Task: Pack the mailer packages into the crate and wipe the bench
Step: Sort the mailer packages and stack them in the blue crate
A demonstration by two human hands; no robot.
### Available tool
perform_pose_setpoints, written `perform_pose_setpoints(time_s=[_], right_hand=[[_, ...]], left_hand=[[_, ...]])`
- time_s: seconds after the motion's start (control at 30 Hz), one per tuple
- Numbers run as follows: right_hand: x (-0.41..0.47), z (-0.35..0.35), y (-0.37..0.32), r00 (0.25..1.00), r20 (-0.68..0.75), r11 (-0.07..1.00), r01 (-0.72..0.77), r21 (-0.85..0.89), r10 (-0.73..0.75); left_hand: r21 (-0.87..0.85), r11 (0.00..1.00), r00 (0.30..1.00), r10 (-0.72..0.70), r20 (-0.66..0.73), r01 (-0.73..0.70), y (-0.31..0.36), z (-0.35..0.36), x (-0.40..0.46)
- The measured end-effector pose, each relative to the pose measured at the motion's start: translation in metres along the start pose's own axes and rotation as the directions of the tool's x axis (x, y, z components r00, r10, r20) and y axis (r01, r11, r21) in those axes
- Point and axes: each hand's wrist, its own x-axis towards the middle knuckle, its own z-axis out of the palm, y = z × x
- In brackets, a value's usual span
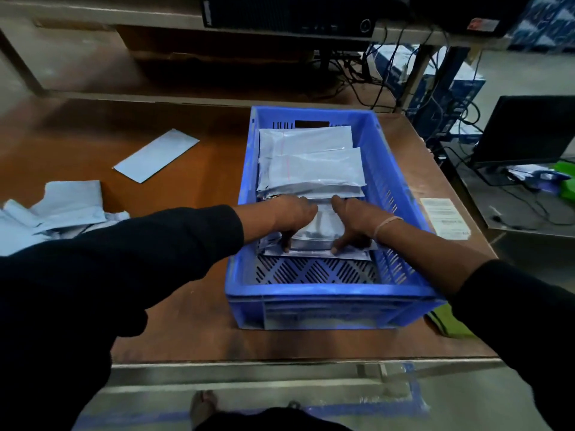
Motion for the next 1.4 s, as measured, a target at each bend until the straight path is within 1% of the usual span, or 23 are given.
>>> perform_pose_setpoints(time_s=[0.07,0.1,0.27,0.3,0.37,0.4,0.47,0.53,0.63,0.67,0.73,0.77,0.8,0.87,0.93,1.03,1.1,1.2,1.27,1.33,1.4], right_hand=[[0.005,0.006,-0.001,0.999,-0.033,1.0,-0.003,-0.001,0.003],[0.007,0.008,-0.002,1.0,-0.028,1.0,-0.003,0.001,0.003],[0.003,-0.004,-0.001,0.997,0.077,1.0,-0.012,-0.025,0.014],[0.0,-0.009,0.0,0.993,0.11,0.999,-0.033,0.002,0.032],[-0.001,-0.018,0.003,0.985,0.157,0.989,-0.087,0.116,0.068],[-0.002,-0.023,0.003,0.984,0.161,0.983,-0.1,0.155,0.075],[-0.002,-0.035,0.0,0.993,0.107,0.98,-0.073,0.186,0.053],[-0.004,-0.051,-0.008,1.0,0.018,0.969,-0.021,0.244,0.017],[-0.007,-0.076,-0.033,0.989,-0.141,0.901,0.097,0.424,-0.04],[-0.006,-0.084,-0.045,0.978,-0.201,0.885,0.147,0.442,-0.062],[-0.001,-0.099,-0.072,0.948,-0.301,0.848,0.245,0.469,-0.107],[0.003,-0.106,-0.087,0.935,-0.335,0.826,0.28,0.49,-0.118],[0.008,-0.113,-0.103,0.923,-0.363,0.802,0.309,0.511,-0.124],[0.022,-0.122,-0.134,0.903,-0.407,0.759,0.36,0.542,-0.138],[0.04,-0.126,-0.167,0.897,-0.411,0.736,0.389,0.554,-0.165],[0.074,-0.12,-0.218,0.915,-0.327,0.734,0.388,0.558,-0.235],[0.099,-0.112,-0.25,0.93,-0.2,0.781,0.367,0.505,-0.308],[0.132,-0.098,-0.298,0.935,-0.007,0.857,0.328,0.397,-0.355],[0.152,-0.088,-0.328,0.94,0.032,0.878,0.303,0.371,-0.339],[0.17,-0.076,-0.355,0.956,0.015,0.857,0.256,0.448,-0.293],[0.182,-0.063,-0.379,0.974,-0.023,0.782,0.196,0.592,-0.226]], left_hand=[[0.008,1.0,1.0,-0.004,-0.002,0.004,0.003,-0.002,-0.001],[0.002,1.0,1.0,-0.011,0.011,0.011,0.004,-0.002,-0.001],[-0.105,0.994,0.997,-0.036,0.071,0.044,0.003,-0.005,-0.008],[-0.12,0.992,0.997,-0.028,0.07,0.037,0.001,-0.007,-0.01],[-0.152,0.988,1.0,0.013,0.027,-0.009,-0.008,-0.013,-0.02],[-0.183,0.982,0.999,0.043,-0.013,-0.045,-0.014,-0.016,-0.026],[-0.265,0.957,0.983,0.081,-0.162,-0.122,-0.03,-0.02,-0.041],[-0.348,0.92,0.94,0.055,-0.338,-0.179,-0.049,-0.019,-0.061],[-0.473,0.847,0.839,-0.061,-0.54,-0.242,-0.081,-0.012,-0.099],[-0.517,0.815,0.799,-0.117,-0.59,-0.262,-0.091,-0.009,-0.113],[-0.598,0.75,0.729,-0.238,-0.642,-0.282,-0.115,0.004,-0.137],[-0.63,0.722,0.706,-0.287,-0.648,-0.285,-0.128,0.013,-0.147],[-0.662,0.697,0.698,-0.329,-0.637,-0.276,-0.143,0.025,-0.157],[-0.714,0.664,0.723,-0.379,-0.577,-0.223,-0.173,0.051,-0.175],[-0.762,0.633,0.773,-0.414,-0.481,-0.135,-0.2,0.08,-0.192],[-0.812,0.583,0.832,-0.444,-0.332,-0.014,-0.235,0.121,-0.217],[-0.835,0.549,0.838,-0.472,-0.273,0.037,-0.255,0.146,-0.232],[-0.86,0.505,0.813,-0.527,-0.247,0.066,-0.281,0.177,-0.252],[-0.877,0.475,0.769,-0.586,-0.256,0.07,-0.296,0.192,-0.264],[-0.907,0.418,0.712,-0.653,-0.258,0.054,-0.311,0.204,-0.275],[-0.931,0.364,0.672,-0.697,-0.249,0.034,-0.326,0.215,-0.285]])
